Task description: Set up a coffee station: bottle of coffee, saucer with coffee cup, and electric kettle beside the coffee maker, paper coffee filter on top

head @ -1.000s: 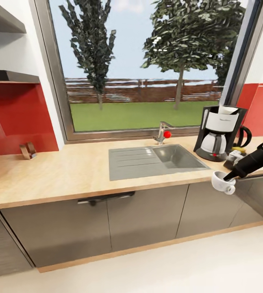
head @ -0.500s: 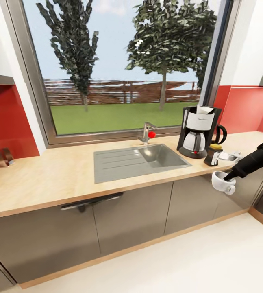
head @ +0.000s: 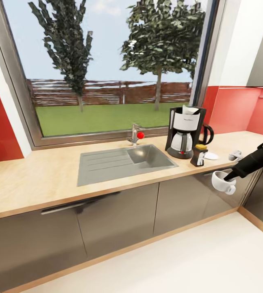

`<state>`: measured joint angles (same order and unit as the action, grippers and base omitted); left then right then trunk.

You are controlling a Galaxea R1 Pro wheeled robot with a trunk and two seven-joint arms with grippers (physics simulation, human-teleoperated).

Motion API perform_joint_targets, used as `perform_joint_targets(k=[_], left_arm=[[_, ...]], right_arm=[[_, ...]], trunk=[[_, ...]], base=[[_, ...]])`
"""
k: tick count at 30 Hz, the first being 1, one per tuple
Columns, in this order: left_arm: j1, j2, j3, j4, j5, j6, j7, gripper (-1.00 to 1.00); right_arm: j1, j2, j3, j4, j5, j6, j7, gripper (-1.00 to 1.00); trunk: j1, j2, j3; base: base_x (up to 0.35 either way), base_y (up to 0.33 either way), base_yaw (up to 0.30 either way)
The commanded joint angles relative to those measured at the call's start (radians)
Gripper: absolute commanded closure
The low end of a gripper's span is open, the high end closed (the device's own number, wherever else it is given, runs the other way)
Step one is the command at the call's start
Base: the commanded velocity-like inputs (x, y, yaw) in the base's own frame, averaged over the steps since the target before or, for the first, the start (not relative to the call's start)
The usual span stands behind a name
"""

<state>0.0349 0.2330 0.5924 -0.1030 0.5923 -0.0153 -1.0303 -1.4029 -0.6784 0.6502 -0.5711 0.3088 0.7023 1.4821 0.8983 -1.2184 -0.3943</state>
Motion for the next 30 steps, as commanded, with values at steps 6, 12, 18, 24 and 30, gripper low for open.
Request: perform_joint_targets(k=[6, 12, 18, 24, 30], left_arm=[[0.000, 0.000, -0.006, -0.001, 0.007, -0.002, -0.002, -1.00], [0.000, 0.000, -0.005, 0.000, 0.007, -0.002, -0.002, -1.00], [0.000, 0.000, -0.004, 0.000, 0.007, -0.002, -0.002, -1.00], [0.000, 0.000, -0.004, 0.000, 0.007, -0.002, -0.002, -1.00], [0.000, 0.000, -0.003, 0.000, 0.007, -0.002, -0.002, -1.00]], right_arm=[[-0.001, -0.001, 0.002, -0.001, 0.001, 0.011, 0.004, 1.00], [-0.001, -0.001, 0.002, -0.001, 0.001, 0.011, 0.004, 1.00], [-0.001, -0.001, 0.002, -0.001, 0.001, 0.011, 0.004, 1.00], [-0.001, -0.001, 0.002, -0.001, 0.002, 0.011, 0.004, 1.00], [-0.001, -0.001, 0.002, -0.001, 0.003, 0.012, 0.004, 1.00]], trunk=[[0.000, -0.001, 0.000], [0.000, -0.001, 0.003], [0.000, -0.001, 0.008], [0.000, -0.001, 0.012], [0.000, -0.001, 0.017]], base=[[0.084, -0.251, -0.029], [0.019, -0.042, -0.210], [0.003, -0.006, -0.249], [0.000, -0.001, -0.254], [0.000, 0.000, -0.255]])
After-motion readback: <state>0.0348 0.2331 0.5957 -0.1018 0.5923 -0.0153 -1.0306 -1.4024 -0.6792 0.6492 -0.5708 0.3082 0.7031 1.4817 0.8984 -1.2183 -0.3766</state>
